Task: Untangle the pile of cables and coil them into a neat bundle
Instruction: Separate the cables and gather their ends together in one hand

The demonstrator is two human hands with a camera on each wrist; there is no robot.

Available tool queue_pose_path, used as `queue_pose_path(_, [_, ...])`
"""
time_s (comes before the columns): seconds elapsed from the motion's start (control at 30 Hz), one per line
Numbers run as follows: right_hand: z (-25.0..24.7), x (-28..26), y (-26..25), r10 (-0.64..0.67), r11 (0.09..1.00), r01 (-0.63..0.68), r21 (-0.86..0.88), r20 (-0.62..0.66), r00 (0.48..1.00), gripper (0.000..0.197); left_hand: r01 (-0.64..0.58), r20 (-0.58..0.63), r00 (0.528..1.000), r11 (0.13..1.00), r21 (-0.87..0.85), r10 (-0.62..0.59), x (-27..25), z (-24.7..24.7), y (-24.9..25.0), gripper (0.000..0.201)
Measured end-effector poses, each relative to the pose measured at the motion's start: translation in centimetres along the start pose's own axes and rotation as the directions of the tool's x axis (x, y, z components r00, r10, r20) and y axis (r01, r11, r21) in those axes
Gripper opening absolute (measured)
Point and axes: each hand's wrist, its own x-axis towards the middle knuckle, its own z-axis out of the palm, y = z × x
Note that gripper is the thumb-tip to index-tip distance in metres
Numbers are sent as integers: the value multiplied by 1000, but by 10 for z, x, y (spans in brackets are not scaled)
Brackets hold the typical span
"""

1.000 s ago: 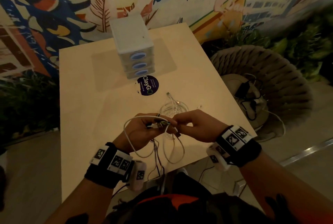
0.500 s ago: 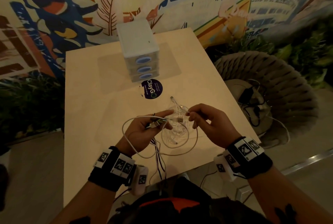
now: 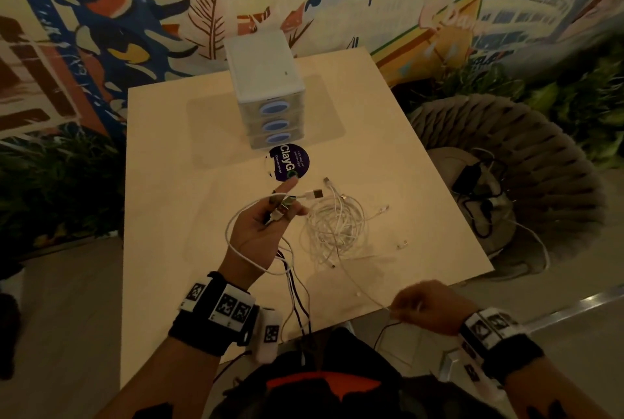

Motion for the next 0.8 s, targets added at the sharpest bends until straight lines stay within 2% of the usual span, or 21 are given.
queue_pose_path(0.07, [16,3,1,77,995,-73,-67,60,995,27,-25,38,999,999,48,23,0,-3,-2,18])
queue_pose_path(0.13, [12,7,-10,96,995,-96,7,-27,995,17,-36,123,992,993,111,22,-5,-2,1,16])
queue_pose_path(0.2, [-6,13,-29,44,997,-32,72,-170,984,17,-31,167,986,992,119,11,-9,2,1,15])
queue_pose_path(0.27, [-24,20,-53,-10,987,42,157,-197,980,35,-9,151,989,995,100,-6,-12,8,2,14])
queue_pose_path(0.37, [-35,30,-95,-100,929,128,347,-97,990,66,-20,143,990,995,94,6,-15,13,4,12])
queue_pose_path(0.43, [-38,34,-118,-178,902,225,369,-157,971,73,-35,130,991,992,124,18,-16,10,2,13])
queue_pose_path(0.5, [-43,34,-136,-232,875,317,366,-257,938,68,-50,134,990,987,151,30,-17,6,2,14])
queue_pose_path(0.6, [-54,35,-151,-257,813,405,419,-367,894,46,-65,152,988,981,183,37,-20,5,4,16])
queue_pose_path(0.67, [-59,36,-154,-265,819,441,367,-440,858,33,-46,141,990,986,161,23,-22,6,6,21])
queue_pose_path(0.8, [-63,40,-150,-260,822,475,313,-536,803,16,-98,155,986,956,275,56,-21,5,3,21])
